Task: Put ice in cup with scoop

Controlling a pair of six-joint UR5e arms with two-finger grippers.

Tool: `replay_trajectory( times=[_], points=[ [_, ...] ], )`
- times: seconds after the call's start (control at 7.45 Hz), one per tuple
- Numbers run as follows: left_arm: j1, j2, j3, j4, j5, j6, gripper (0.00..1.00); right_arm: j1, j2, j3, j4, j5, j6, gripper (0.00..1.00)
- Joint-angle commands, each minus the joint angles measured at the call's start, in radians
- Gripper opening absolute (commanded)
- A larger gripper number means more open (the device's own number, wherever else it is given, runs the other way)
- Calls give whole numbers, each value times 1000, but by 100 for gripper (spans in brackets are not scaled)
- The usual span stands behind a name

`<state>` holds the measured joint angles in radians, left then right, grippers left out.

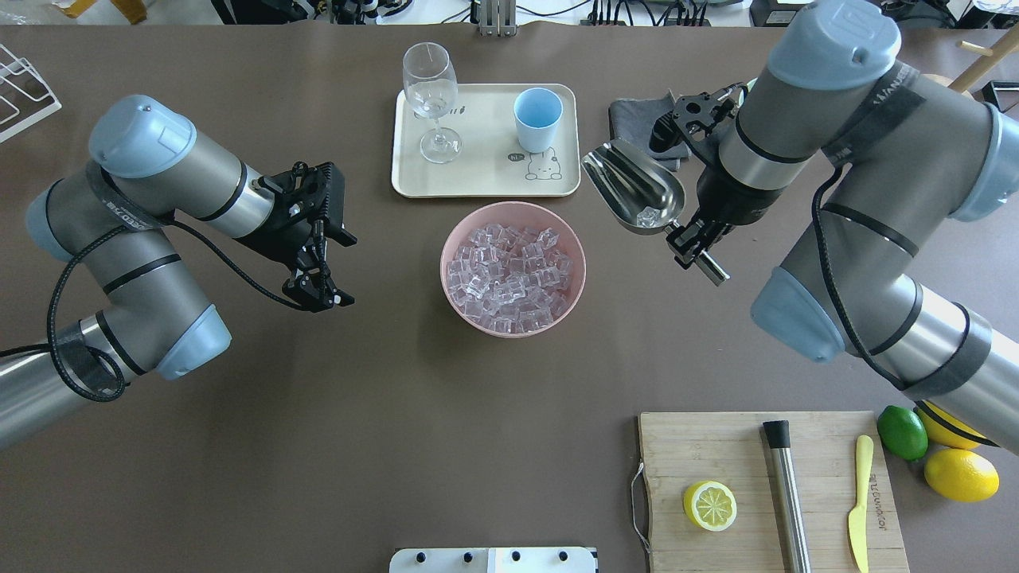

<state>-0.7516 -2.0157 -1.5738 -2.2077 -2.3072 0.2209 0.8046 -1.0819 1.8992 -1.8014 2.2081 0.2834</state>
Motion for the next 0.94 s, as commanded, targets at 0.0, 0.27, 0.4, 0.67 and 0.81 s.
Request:
replay_trajectory(
  times=[0.0,0.27,0.4,0.67,0.81],
  points=[
    [-11,0,0,6,-1,-2,99,42,115,-69,-274,68,-109,0],
    [-55,17,-6,57,0,-2,99,77,221,-144,-430,71,-183,0],
    [-92,34,-14,95,0,-2,99,84,284,-199,-478,65,-209,0],
    [-146,63,-17,130,-20,-8,99,91,367,-338,-477,65,-220,0],
    [-199,83,-17,169,-14,-12,99,91,411,-409,-477,65,-222,0]
  ],
)
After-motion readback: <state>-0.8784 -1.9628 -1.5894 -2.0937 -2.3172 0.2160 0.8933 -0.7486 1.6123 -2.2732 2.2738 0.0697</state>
